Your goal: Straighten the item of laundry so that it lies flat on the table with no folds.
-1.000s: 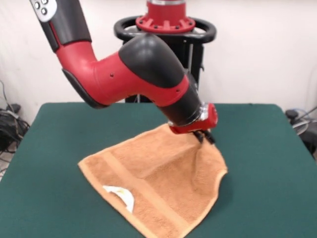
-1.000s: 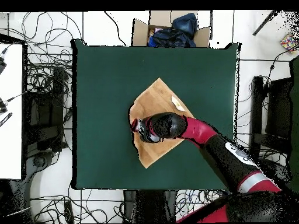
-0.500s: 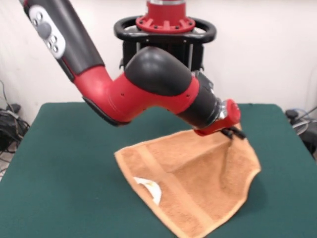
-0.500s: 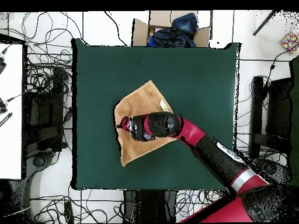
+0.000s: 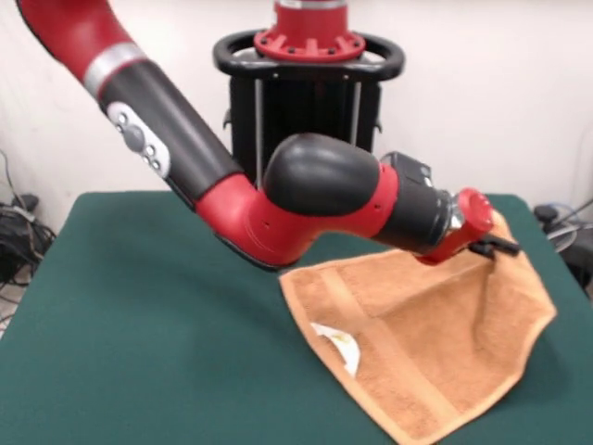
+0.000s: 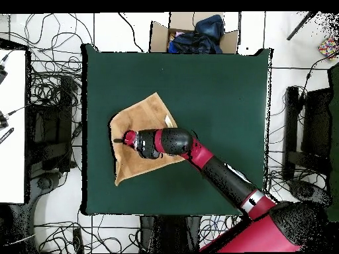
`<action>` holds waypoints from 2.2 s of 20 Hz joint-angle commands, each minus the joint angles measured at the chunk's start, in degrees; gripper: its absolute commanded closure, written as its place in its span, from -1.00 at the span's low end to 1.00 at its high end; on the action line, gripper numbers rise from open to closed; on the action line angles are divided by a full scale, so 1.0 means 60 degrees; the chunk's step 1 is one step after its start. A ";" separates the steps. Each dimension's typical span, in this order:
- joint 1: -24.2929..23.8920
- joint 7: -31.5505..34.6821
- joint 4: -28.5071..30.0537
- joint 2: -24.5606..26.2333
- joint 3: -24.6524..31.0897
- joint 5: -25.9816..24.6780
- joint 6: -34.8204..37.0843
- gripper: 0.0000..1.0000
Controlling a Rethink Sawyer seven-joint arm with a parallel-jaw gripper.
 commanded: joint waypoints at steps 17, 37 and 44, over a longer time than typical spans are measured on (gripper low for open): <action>0.1317 -0.0960 -0.1588 -0.2134 -0.1118 0.0026 0.0724 -1.00; 0.7494 0.5112 -0.1671 -0.5351 -0.9055 -0.1399 -0.0324 -1.00; 1.0958 0.8646 -0.2637 -0.3839 -1.3276 -0.1669 -0.3818 -1.00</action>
